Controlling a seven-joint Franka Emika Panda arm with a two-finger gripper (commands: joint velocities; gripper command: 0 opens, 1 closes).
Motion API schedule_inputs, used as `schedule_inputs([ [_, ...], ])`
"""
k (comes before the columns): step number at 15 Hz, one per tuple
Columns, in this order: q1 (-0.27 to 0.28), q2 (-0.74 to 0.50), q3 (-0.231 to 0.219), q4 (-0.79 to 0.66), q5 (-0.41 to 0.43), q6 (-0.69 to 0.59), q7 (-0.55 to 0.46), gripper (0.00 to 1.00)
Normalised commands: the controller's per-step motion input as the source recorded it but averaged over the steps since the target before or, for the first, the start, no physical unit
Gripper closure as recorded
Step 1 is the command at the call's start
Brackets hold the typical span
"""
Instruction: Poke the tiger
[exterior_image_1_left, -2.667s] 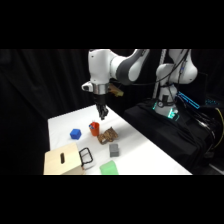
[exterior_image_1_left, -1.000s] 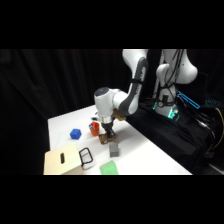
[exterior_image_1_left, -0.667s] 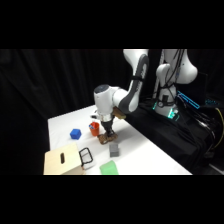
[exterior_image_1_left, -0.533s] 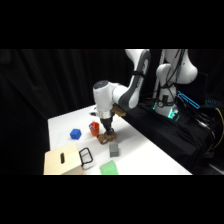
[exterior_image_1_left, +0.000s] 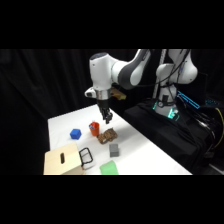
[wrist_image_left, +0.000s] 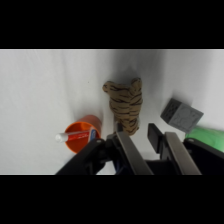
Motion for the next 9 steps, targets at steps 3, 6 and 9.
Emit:
schedule_inputs([
  [3, -0.012, -0.37, -0.014, -0.08, 0.111, -0.22, -0.16, 0.06],
  [6, -0.014, -0.26, -0.013, -0.05, 0.141, -0.15, -0.17, 0.00],
  [9, 0.000, -0.21, -0.005, -0.06, 0.098, -0.06, -0.05, 0.00],
])
